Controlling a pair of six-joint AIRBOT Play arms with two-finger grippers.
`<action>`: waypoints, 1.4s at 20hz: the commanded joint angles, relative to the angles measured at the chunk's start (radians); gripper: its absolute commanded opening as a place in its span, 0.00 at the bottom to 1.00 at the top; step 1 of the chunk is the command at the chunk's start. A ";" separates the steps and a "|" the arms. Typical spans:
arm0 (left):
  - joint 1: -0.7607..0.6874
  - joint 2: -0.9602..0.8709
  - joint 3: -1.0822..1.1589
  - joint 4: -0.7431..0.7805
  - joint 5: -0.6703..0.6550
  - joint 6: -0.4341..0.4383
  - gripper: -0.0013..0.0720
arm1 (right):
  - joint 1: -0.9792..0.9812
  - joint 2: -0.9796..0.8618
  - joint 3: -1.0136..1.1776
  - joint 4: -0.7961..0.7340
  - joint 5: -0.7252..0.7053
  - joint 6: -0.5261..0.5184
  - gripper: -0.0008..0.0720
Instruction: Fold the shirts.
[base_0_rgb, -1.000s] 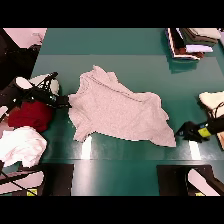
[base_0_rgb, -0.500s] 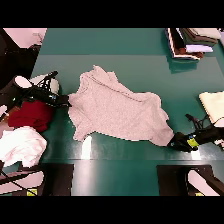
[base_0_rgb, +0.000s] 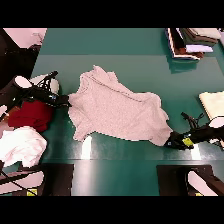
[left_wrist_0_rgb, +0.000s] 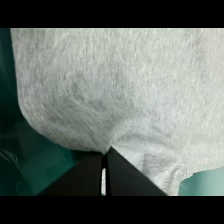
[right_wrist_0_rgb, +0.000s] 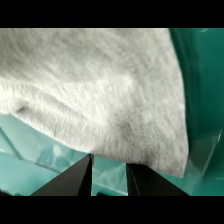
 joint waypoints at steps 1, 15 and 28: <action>0.000 0.001 0.001 0.001 -0.002 0.001 0.05 | 0.004 0.058 0.015 -0.029 -0.042 0.049 0.40; 0.000 0.001 0.001 0.002 -0.009 0.024 0.05 | -0.092 -0.039 0.126 -0.047 0.082 -0.035 0.70; 0.064 0.177 0.158 0.015 -0.098 0.011 0.05 | 0.018 0.049 0.311 -0.073 0.116 -0.027 0.03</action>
